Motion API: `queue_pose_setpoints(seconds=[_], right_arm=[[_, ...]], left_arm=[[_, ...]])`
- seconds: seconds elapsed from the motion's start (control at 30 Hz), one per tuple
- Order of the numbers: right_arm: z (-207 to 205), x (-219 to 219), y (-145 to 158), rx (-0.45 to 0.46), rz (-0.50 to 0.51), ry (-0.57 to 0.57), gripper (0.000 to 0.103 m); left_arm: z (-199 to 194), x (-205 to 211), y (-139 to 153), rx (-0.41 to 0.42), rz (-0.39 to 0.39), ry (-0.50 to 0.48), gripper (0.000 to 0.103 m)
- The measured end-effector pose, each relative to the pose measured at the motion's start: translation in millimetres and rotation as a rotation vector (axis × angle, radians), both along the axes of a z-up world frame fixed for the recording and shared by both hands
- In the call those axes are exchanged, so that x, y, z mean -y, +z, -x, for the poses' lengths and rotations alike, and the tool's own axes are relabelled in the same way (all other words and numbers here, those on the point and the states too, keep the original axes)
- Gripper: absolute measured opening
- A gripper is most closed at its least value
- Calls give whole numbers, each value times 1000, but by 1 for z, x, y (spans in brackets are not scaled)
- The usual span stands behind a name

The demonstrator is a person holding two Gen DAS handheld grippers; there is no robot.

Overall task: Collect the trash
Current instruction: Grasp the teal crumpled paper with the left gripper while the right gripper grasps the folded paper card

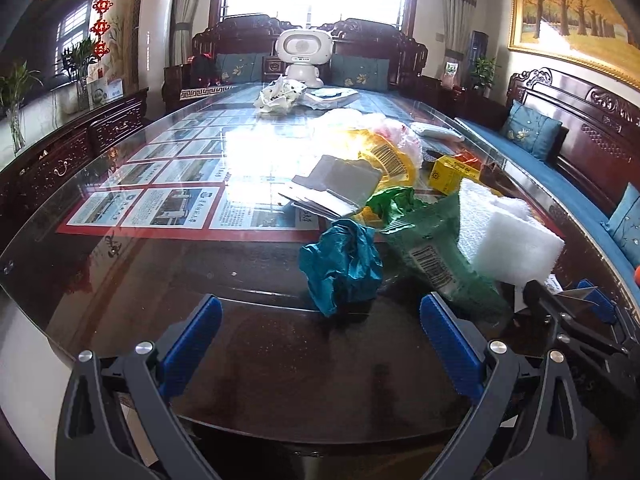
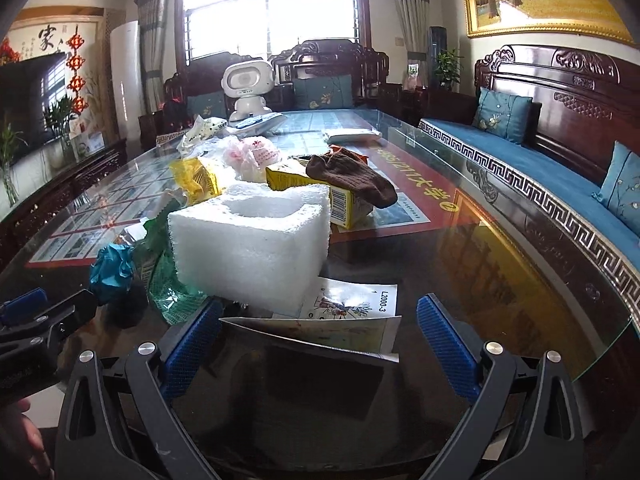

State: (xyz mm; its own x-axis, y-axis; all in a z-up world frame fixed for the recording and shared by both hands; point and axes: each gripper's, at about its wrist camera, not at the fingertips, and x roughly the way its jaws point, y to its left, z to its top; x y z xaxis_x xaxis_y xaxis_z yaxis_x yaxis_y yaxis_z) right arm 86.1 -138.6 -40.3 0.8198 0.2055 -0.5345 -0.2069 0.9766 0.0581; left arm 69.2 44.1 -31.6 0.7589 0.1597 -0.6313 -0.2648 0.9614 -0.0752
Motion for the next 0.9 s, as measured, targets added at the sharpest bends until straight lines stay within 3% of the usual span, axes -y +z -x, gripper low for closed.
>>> queue_pose_setpoints(seconds=[0.1,0.67,0.73,0.8,0.9], right_arm=[[-4,2,-2,-16,-12,15,70],[0,18,-3,-9,-53,28,68],[1,19,-3,-8,-53,29,68],[2,20,-3,-5,-57,30,67],[2,22,-3,-6,-66,35,63]], left_arm=[[-6,-4,-4,-12,9,3,99],[-47,-10,-14,-62,39,-34,98],[-47,-10,-14,-59,40,-42,89],[-47,-7,-12,-57,34,-57,66],[-46,-4,-11,-57,38,-83,47]])
